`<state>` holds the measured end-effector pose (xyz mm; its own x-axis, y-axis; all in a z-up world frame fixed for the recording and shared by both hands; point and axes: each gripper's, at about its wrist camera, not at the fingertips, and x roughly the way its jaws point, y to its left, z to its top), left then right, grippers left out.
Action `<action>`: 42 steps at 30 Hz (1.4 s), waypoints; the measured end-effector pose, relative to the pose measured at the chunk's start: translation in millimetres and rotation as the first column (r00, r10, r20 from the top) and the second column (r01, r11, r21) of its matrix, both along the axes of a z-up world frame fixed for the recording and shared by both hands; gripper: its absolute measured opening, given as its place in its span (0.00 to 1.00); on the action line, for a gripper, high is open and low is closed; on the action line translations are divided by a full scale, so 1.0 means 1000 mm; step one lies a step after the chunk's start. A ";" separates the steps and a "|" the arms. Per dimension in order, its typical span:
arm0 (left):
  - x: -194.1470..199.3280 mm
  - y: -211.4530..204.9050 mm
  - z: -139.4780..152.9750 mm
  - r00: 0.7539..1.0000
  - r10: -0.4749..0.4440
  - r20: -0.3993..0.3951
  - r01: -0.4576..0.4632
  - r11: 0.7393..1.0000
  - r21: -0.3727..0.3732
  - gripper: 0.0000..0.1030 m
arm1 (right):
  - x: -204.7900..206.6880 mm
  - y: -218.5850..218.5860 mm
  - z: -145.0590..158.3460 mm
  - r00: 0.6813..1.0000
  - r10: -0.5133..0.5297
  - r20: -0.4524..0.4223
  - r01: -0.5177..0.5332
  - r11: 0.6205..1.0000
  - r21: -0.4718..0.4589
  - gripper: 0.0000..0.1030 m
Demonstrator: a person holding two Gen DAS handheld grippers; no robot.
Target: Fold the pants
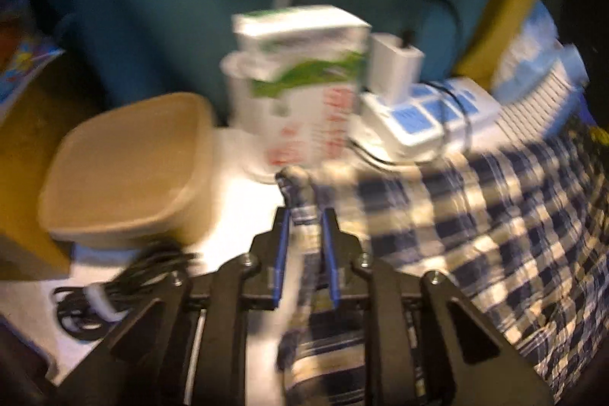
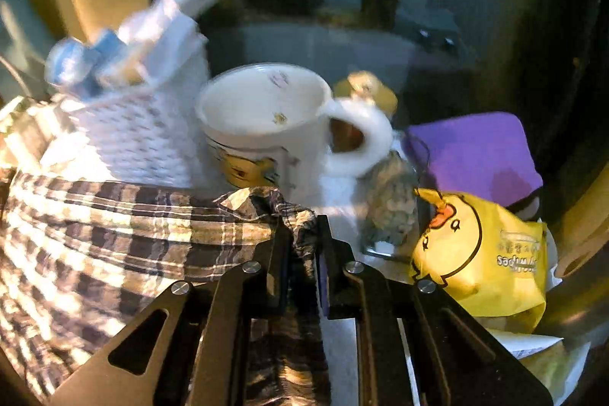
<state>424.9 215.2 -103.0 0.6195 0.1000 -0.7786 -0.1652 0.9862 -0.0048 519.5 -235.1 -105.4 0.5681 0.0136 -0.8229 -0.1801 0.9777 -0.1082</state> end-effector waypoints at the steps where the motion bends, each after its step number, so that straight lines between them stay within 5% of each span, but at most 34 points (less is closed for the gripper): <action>1: -0.004 0.004 0.004 1.000 0.008 0.008 -0.008 1.000 -0.010 0.20 | 0.001 0.000 -0.001 1.000 -0.001 -0.005 0.001 1.000 0.003 0.19; 3: -0.017 0.009 0.016 0.999 0.006 0.034 -0.005 1.000 -0.025 0.24 | 0.001 -0.001 0.004 1.000 0.006 -0.004 -0.005 1.000 0.018 0.32; 6: -0.040 0.008 0.030 0.998 -0.012 0.059 0.015 0.999 -0.045 0.40 | -0.014 -0.003 0.029 0.998 0.024 0.062 -0.025 0.999 0.021 0.71; 7: -0.049 0.008 0.033 0.998 -0.018 0.063 0.022 0.998 -0.061 0.42 | -0.021 -0.003 0.039 0.996 0.034 0.082 -0.036 0.999 0.018 0.72; 14: -0.130 -0.010 0.023 0.998 -0.024 0.066 0.035 0.984 -0.172 0.61 | -0.100 -0.029 0.084 0.992 0.056 0.116 -0.061 0.997 0.041 0.72; 23: -0.218 -0.043 -0.029 0.999 -0.013 -0.029 0.005 0.966 -0.258 0.64 | -0.207 -0.047 0.060 0.996 0.083 -0.029 -0.081 0.995 0.059 0.72; 39: -0.253 -0.057 -0.040 1.000 0.014 -0.023 -0.018 0.983 -0.185 0.64 | -0.250 -0.058 0.024 0.991 0.041 -0.125 -0.017 0.982 0.187 0.72; 41: -0.253 -0.060 -0.042 1.000 0.002 -0.016 -0.005 0.988 -0.157 0.63 | -0.251 -0.055 0.020 0.991 0.051 -0.126 -0.025 0.980 0.198 0.57; 42: -0.254 -0.062 -0.042 1.000 -0.009 -0.012 0.007 0.988 -0.153 0.55 | -0.252 -0.052 0.020 0.992 0.054 -0.118 -0.031 0.981 0.190 0.40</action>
